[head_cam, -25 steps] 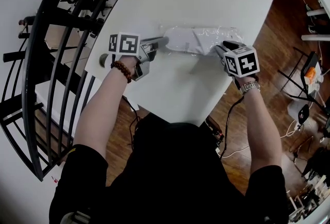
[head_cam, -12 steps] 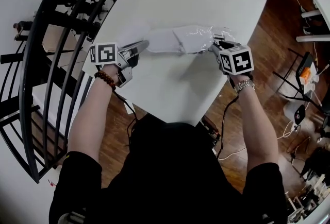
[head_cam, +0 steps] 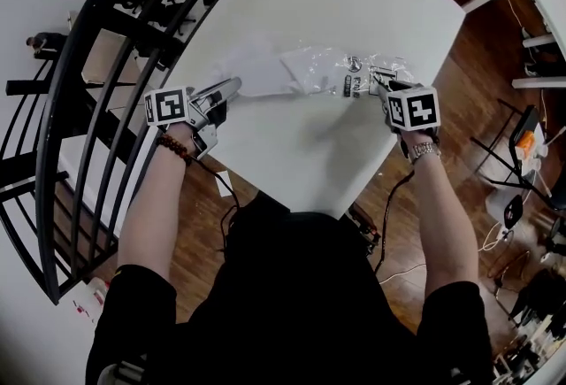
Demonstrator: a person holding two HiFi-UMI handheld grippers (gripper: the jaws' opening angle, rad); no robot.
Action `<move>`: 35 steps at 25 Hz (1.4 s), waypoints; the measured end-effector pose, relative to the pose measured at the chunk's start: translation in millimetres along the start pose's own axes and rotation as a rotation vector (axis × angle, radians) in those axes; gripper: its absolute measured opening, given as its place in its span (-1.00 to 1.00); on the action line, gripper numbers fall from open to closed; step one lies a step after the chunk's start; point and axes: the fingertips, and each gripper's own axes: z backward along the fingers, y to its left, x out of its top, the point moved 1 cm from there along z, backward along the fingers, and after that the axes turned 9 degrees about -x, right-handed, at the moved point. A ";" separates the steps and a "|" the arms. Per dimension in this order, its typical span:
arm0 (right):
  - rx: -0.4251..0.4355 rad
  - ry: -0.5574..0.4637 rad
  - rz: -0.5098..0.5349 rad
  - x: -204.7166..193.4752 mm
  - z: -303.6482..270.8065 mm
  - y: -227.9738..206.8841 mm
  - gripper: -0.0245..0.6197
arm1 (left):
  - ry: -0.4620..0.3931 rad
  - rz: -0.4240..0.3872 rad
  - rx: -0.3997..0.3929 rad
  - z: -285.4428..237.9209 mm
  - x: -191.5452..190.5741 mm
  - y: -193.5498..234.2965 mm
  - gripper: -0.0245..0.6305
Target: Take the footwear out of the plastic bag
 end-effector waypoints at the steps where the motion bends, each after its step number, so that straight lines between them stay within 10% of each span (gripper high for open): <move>1: -0.004 0.002 -0.002 -0.9 -0.2 -0.1 -0.61 | -0.011 0.001 0.003 6.5 0.9 0.9 -0.79; 21: -0.045 0.035 0.006 -2.5 -3.8 -4.5 -0.61 | -0.402 0.159 -0.094 117.4 17.9 17.4 -0.79; 29: -0.042 0.028 0.018 -0.1 -2.1 -2.2 -0.61 | -0.428 0.167 0.010 124.7 4.1 44.0 -0.77; 35: -0.034 0.015 0.018 2.0 2.3 -2.2 -0.59 | -0.354 0.054 0.214 129.6 -1.2 60.2 -0.31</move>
